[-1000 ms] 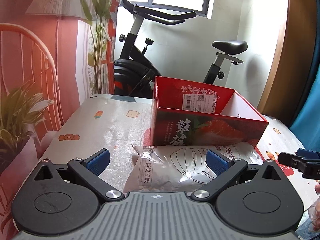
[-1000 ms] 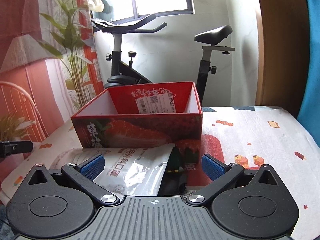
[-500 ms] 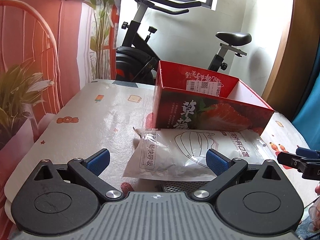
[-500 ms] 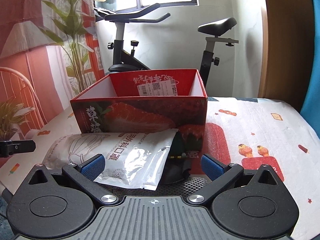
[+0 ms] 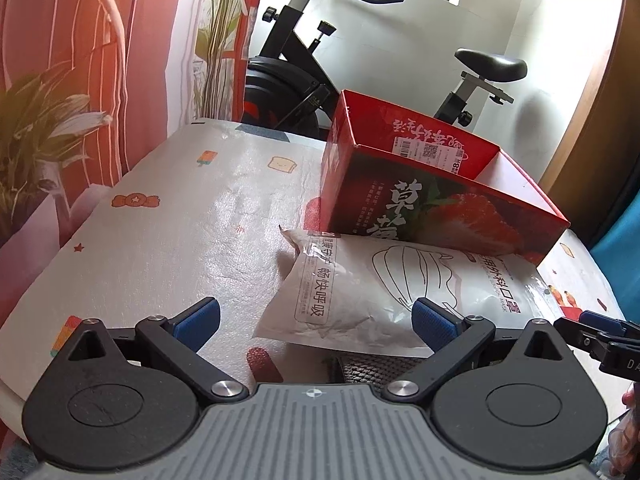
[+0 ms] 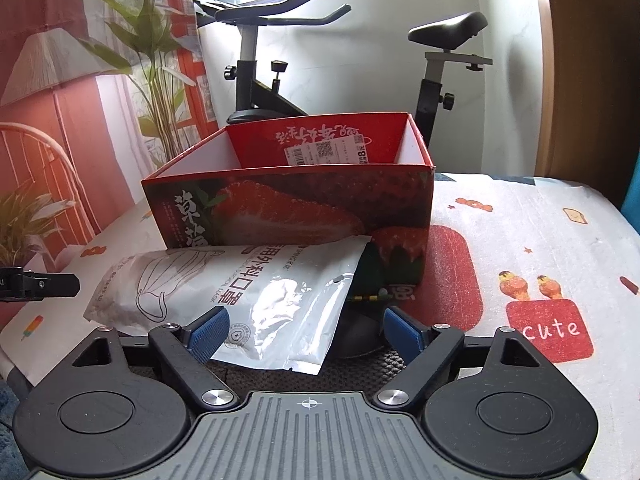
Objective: Organize soft objects
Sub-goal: 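Move the right tool down to the white surgical-mask bag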
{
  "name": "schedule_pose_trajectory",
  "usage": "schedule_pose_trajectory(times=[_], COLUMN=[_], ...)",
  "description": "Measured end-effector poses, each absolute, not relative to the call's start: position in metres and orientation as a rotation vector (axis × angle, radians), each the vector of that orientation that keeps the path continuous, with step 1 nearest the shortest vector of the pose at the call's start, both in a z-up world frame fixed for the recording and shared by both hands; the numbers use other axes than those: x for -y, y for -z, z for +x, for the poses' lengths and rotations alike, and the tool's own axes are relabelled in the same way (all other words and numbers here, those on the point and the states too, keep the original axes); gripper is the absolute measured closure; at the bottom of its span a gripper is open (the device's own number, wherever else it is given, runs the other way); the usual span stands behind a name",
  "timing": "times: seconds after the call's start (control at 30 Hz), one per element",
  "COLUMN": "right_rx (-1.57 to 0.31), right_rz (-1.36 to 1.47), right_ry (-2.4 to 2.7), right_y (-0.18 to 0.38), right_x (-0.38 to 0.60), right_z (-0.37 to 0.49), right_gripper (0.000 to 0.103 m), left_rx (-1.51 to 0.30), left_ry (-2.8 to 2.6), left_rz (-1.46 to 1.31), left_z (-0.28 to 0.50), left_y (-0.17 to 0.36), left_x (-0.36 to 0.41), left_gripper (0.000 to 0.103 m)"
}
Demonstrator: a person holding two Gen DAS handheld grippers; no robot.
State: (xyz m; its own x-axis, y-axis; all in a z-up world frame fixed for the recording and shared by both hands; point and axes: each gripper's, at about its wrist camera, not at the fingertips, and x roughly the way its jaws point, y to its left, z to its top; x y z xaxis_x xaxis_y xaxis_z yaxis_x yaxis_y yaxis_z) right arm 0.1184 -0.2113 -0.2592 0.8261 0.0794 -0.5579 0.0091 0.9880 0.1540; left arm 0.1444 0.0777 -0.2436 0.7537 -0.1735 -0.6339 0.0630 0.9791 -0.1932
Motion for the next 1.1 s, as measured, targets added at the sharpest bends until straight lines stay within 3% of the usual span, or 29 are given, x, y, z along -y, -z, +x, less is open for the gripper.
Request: schedule_pose_trajectory(times=[0.13, 0.47, 1.1], right_rx=[-0.607, -0.653, -0.669], right_rz=[0.177, 0.185, 0.11], right_ry=[-0.047, -0.069, -0.096], right_y=[0.26, 0.273, 0.285], right_x=[0.214, 0.217, 0.21], right_z=[0.131, 0.161, 0.169], right_gripper=[0.029, 0.033, 0.04], left_rx=[-0.708, -0.718, -0.84], left_ry=[0.127, 0.142, 0.226], left_rz=[-0.162, -0.177, -0.405], left_z=[0.147, 0.153, 0.222], left_y=[0.245, 0.249, 0.282], left_x=[-0.076, -0.076, -0.099], left_gripper=[0.001, 0.002, 0.014])
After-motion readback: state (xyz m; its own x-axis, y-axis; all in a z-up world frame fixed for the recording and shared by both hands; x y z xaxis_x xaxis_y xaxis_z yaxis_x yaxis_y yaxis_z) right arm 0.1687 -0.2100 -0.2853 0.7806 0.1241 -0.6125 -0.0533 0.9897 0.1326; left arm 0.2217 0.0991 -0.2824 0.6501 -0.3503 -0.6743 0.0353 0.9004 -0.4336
